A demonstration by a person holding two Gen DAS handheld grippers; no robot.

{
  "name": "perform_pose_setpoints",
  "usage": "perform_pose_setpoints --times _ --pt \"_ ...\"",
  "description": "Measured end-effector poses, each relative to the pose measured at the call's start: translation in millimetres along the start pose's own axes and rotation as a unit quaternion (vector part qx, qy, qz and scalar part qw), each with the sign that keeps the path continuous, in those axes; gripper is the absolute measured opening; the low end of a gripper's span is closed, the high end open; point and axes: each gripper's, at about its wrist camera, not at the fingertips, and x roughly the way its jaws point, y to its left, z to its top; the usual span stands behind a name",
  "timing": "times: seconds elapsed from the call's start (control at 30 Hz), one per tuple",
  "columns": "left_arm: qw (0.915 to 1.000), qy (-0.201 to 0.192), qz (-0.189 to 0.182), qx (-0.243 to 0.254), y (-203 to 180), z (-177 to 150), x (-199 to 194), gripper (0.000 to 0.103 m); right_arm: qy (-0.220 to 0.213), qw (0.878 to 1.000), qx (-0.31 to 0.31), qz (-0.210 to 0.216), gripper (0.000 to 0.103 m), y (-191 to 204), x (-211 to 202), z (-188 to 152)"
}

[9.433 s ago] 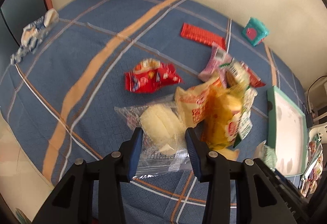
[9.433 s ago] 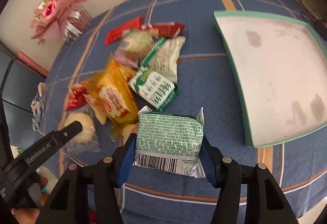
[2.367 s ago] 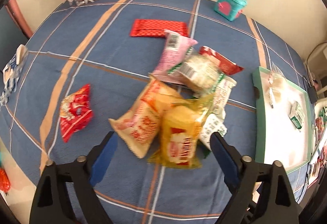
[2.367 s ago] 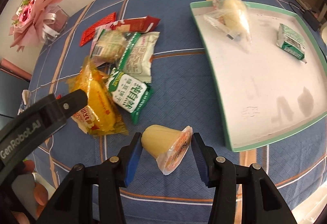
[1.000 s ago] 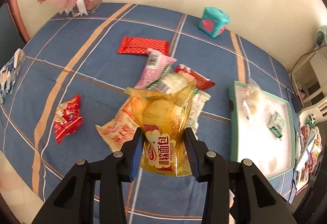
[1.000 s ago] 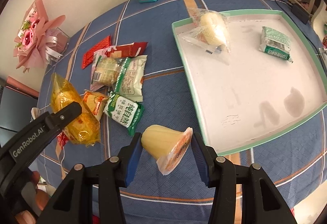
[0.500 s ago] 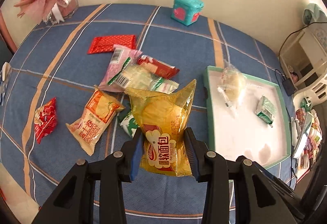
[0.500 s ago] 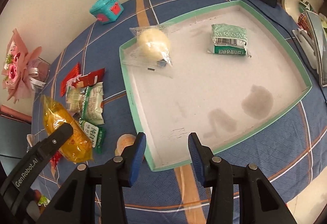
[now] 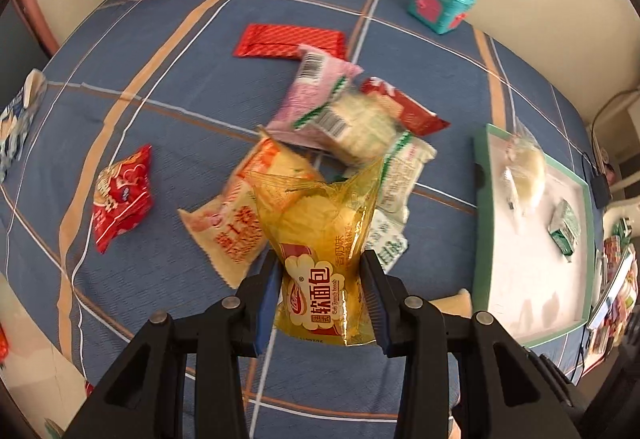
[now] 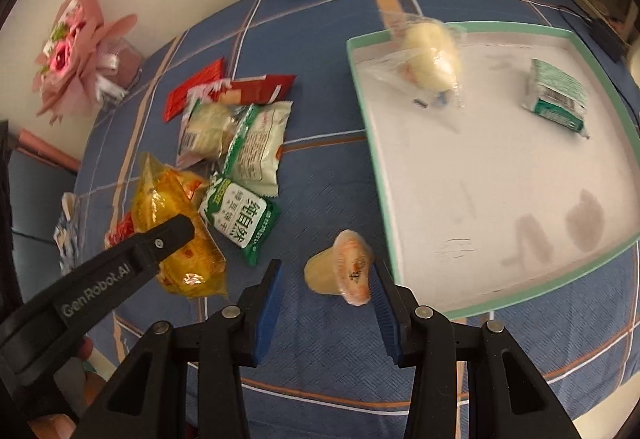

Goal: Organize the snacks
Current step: 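Lift the pudding cup and yellow bread bag above the pile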

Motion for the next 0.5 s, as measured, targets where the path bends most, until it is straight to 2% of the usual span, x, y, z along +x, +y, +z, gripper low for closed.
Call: perform_pose_setpoints --times 0.2,0.5 --pt "0.9999 0.01 -0.004 -0.007 3.9 0.1 4.4 0.041 0.025 0.999 -0.017 -0.027 0.046 8.8 24.0 -1.1" --pt "0.9997 0.024 -0.007 -0.009 2.6 0.1 14.8 0.041 0.035 0.992 -0.069 -0.099 0.046 23.3 45.0 -5.7"
